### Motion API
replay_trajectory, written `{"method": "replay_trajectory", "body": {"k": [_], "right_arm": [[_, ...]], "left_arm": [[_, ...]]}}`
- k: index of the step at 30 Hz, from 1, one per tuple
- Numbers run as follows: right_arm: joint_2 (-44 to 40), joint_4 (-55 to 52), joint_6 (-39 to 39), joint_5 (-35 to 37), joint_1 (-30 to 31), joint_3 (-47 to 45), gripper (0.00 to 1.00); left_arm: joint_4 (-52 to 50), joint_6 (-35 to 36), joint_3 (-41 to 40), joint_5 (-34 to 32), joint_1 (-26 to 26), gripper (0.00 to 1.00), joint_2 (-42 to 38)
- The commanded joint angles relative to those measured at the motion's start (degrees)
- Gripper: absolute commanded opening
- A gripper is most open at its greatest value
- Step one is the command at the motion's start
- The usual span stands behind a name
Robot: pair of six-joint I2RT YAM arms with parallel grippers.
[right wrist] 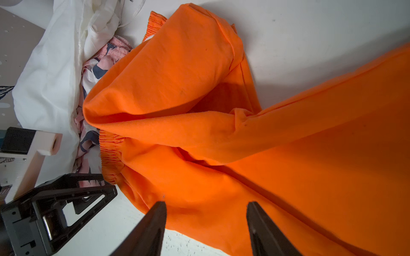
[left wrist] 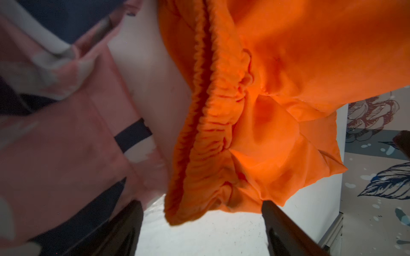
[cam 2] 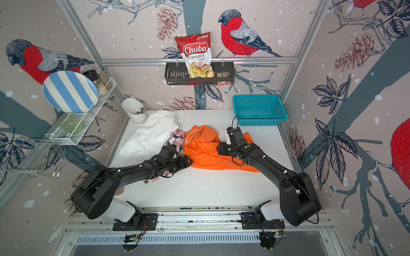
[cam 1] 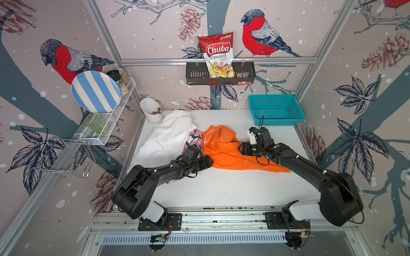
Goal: Roll up the shorts
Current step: Fold the shorts at the center of the board.
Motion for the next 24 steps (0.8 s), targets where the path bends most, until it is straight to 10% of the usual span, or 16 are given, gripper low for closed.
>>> {"method": "replay_trajectory", "body": {"k": [1, 24], "right_arm": [[-0.82, -0.61, -0.35, 1.43, -0.04, 0.14, 0.63], [-6.03, -5.21, 0.00, 4.19, 0.75, 0.07, 0.64]], "left_arm": [[6.33, 0.31, -0.42, 4.60, -0.15, 0.86, 2.44], [7.53, 1.22, 1.98, 3.48, -0.07, 0.44, 1.80]]}}
